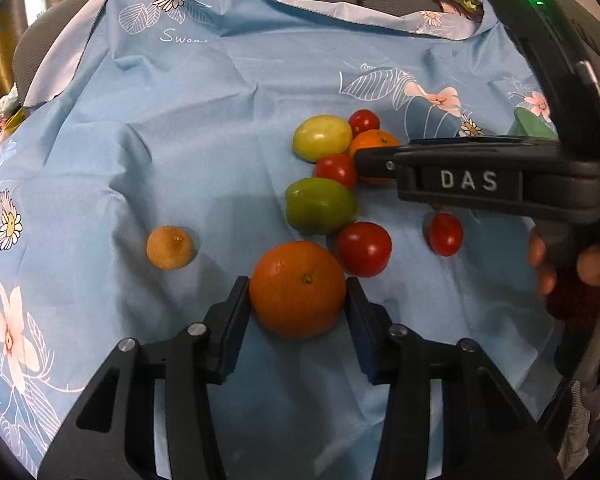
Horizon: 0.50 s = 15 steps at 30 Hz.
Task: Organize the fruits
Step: 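Grasp the large orange with the left tool while the right tool grasps the smaller orange, then carry both oranges over the green bowl and open both tools to drop them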
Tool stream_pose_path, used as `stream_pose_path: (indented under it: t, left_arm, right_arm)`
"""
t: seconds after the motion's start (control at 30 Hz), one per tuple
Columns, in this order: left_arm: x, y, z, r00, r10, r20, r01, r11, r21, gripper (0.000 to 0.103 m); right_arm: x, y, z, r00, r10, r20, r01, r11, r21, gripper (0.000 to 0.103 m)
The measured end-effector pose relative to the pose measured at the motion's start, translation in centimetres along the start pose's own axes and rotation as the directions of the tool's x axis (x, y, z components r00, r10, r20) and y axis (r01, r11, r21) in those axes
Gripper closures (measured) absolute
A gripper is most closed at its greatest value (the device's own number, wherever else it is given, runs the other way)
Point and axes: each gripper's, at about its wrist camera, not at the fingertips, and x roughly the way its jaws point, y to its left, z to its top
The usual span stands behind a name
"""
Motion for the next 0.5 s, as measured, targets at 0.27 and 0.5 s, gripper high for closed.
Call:
stream_pose_path:
  t: [0.27, 0.5]
  left_arm:
    - [0.1, 0.4, 0.3, 1.0, -0.03, 0.004, 0.03, 0.999, -0.016, 0.058]
    - [-1.0, 1.0, 0.2, 0.999, -0.04, 0.01, 0.04, 0.998, -0.05, 0.058]
  right_arm:
    - [0.7, -0.1, 0.8, 0.998, 0.068, -0.006, -0.068, 0.998, 0.003, 0.059]
    - [-1.2, -0.5, 0.0, 0.991, 0.122, 0.047, -0.123, 0.992, 0.04, 0.06]
